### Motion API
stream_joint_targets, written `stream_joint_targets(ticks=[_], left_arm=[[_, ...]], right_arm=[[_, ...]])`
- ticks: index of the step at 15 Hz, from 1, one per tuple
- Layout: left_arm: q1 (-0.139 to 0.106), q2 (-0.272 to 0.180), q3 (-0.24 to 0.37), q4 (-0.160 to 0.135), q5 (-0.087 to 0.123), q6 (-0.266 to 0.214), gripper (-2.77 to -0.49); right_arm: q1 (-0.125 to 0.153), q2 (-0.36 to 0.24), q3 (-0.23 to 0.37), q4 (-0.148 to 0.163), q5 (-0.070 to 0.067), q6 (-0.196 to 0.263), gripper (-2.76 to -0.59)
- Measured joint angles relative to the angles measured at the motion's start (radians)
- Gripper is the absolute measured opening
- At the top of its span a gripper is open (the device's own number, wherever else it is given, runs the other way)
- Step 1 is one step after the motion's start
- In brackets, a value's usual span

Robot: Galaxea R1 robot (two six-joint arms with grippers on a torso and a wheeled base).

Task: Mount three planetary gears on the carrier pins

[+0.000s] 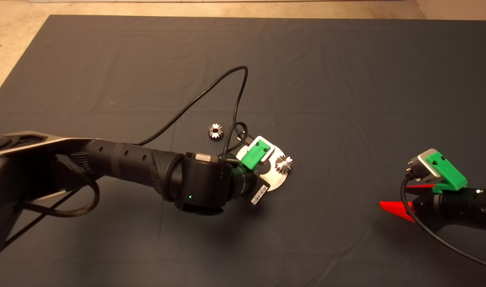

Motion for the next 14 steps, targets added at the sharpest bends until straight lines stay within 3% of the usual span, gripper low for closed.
stream_joint_targets(ticks=[10, 14], left_arm=[[0.0, 0.0, 0.0, 0.0, 0.0, 0.0, -2.47], [0.0, 0.0, 0.0, 0.0, 0.0, -0.001, -2.35]], right_arm=[[0.0, 0.0, 0.0, 0.0, 0.0, 0.0, -1.47], [0.0, 0.0, 0.0, 0.0, 0.0, 0.0, -1.47]])
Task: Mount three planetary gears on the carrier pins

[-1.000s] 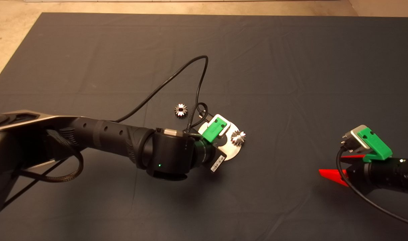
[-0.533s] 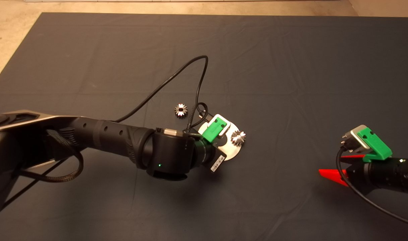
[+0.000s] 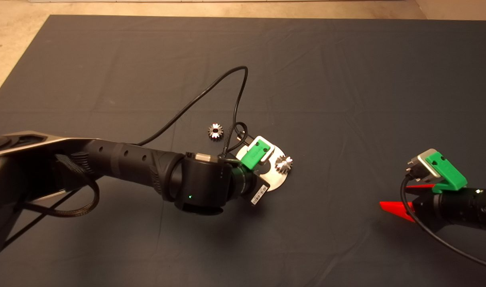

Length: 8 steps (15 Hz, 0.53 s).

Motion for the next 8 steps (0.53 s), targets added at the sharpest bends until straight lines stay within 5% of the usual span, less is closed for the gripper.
stream_joint_targets(ticks=[8], left_arm=[[0.0, 0.0, 0.0, -0.001, 0.001, 0.0, -2.21]], right_arm=[[0.0, 0.0, 0.0, 0.0, 0.0, 0.0, -1.47]])
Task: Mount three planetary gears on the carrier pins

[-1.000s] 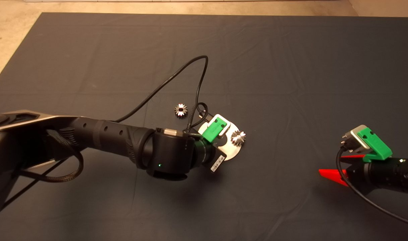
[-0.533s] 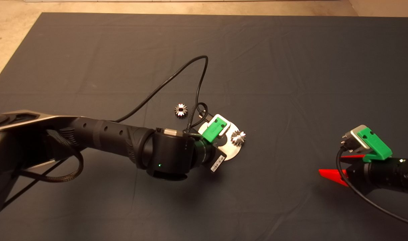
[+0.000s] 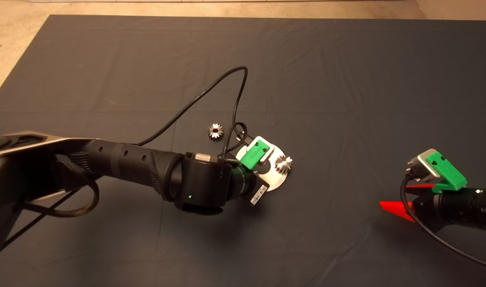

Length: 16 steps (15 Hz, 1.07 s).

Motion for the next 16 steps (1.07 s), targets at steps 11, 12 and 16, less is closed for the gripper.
stream_joint_targets(ticks=[11, 12, 16], left_arm=[[-0.025, 0.001, 0.0, 0.0, 0.015, 0.0, -1.8], [-0.035, 0.005, 0.0, -0.007, 0.015, -0.001, -1.8], [-0.139, 0.011, 0.0, -0.074, 0.015, -0.004, -1.53]], right_arm=[[0.0, 0.0, 0.0, 0.0, 0.0, -0.005, -1.47], [0.0, 0.0, 0.0, 0.0, -0.001, -0.005, -1.47], [0.0, 0.005, 0.0, 0.0, -0.001, -0.013, -1.47]])
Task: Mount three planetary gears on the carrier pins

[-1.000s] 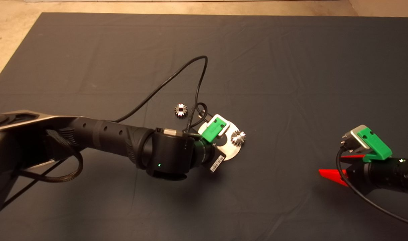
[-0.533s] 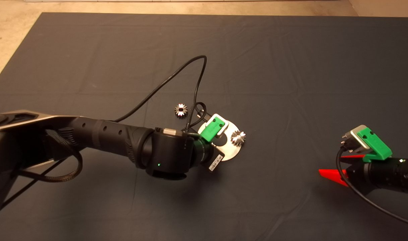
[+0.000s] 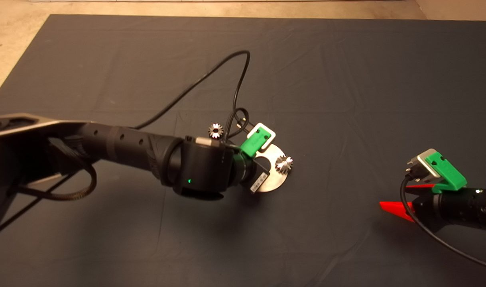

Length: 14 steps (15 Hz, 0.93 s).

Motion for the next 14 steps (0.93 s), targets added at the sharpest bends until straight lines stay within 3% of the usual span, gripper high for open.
stream_joint_targets(ticks=[2, 4, 6, 8, 11, 14], left_arm=[[-0.005, 0.0, 0.0, -0.02, 0.0, 0.0, -1.5], [-0.006, -0.003, -0.001, -0.029, 0.0, 0.0, -1.5], [-0.006, -0.006, -0.02, -0.033, 0.0, 0.0, -1.5], [-0.013, -0.021, -0.041, -0.037, -0.001, 0.001, -1.5], [-0.014, -0.074, -0.049, -0.05, 0.001, 0.015, -1.5], [-0.014, -0.11, -0.053, -0.057, 0.0, 0.054, -1.5]], right_arm=[[0.0, -0.002, 0.0, 0.0, -0.001, -0.043, -1.47], [0.0, -0.026, 0.0, 0.0, -0.001, -0.145, -1.47], [0.028, -0.048, 0.0, 0.008, -0.006, -0.218, -1.47], [0.073, -0.053, 0.0, 0.031, -0.004, -0.228, -1.47], [0.077, -0.061, 0.0, 0.063, -0.008, -0.23, -1.47], [0.077, -0.084, 0.0, 0.076, -0.043, -0.23, -1.47]])
